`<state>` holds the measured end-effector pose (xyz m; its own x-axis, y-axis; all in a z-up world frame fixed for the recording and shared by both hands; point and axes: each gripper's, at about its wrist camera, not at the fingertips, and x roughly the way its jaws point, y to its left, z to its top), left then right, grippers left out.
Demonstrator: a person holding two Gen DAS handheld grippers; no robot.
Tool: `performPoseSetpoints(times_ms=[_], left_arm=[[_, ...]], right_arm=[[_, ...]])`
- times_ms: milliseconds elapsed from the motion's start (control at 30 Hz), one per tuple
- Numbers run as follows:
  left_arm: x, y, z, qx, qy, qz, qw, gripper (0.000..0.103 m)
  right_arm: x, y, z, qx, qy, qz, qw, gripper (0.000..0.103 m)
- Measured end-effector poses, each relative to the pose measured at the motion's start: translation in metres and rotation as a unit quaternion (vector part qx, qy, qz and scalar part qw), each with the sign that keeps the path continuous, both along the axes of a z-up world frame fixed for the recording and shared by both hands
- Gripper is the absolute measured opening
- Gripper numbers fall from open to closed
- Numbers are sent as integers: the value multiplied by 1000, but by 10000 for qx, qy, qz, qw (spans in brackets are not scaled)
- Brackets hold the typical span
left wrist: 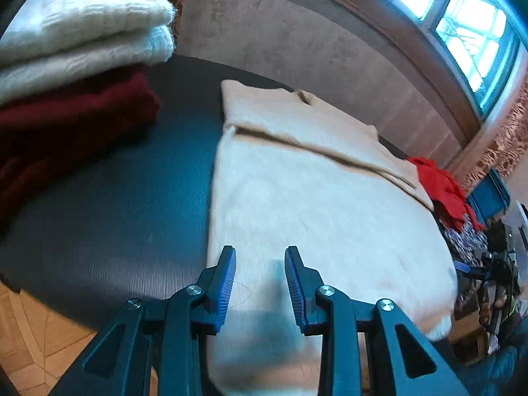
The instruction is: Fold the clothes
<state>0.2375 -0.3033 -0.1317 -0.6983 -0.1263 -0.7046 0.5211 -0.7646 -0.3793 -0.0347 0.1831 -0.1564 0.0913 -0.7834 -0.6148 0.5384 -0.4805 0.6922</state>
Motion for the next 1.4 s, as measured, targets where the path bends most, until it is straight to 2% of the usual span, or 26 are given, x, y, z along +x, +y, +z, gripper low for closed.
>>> performPoseSetpoints(times_ms=[133,367,433,567,600,733,900,967,1033,1100,1167,1200,1233,1267,1300,1400], left_arm=[[24,17,-5,253,-15,-275,9993,31],[55,34,-27,515,-332,-389,9974,37],[62,38,-34,423,-505,-425,9969,39],[66,37,-47,536,-568,-435,9960,43],[65,36,-49,571,-550,-457,9958,43],[54,34,-53,679,-457,-558,9951,44],[39,32,-65,860,-431,-608,9935,44],[32,31,-69,929,-422,-630,9928,44],[32,35,-68,815,-470,-683,9932,44],[30,36,-66,873,-508,-678,9926,39],[26,39,-63,816,-604,-716,9923,34],[24,44,-62,707,-668,-770,9923,30],[22,48,-61,602,-730,-822,9921,27],[21,50,-62,647,-737,-843,9916,22],[20,52,-62,692,-747,-864,9910,22],[12,57,-73,850,-1051,-996,9858,22]], right_arm=[[20,15,-12,-179,-705,173,9972,103],[51,10,-38,126,-944,458,9944,102],[55,0,-45,285,-943,540,9937,96],[58,-6,-73,457,-1162,478,9910,86],[58,-7,-78,453,-1181,447,9910,83],[50,-1,-88,203,-1395,251,9897,81],[42,14,-105,-285,-1922,25,9809,82],[43,15,-102,-386,-1848,116,9820,87],[47,12,-101,-582,-1723,199,9831,100],[52,7,-97,-548,-1536,351,9860,102],[54,2,-94,-368,-1380,430,9888,100],[53,2,-92,-161,-1298,409,9906,88],[53,2,-92,34,-1244,396,9914,64],[56,1,-94,189,-1271,412,9909,46],[59,0,-96,344,-1307,442,9898,19],[65,0,-98,510,-1236,472,9899,17]])
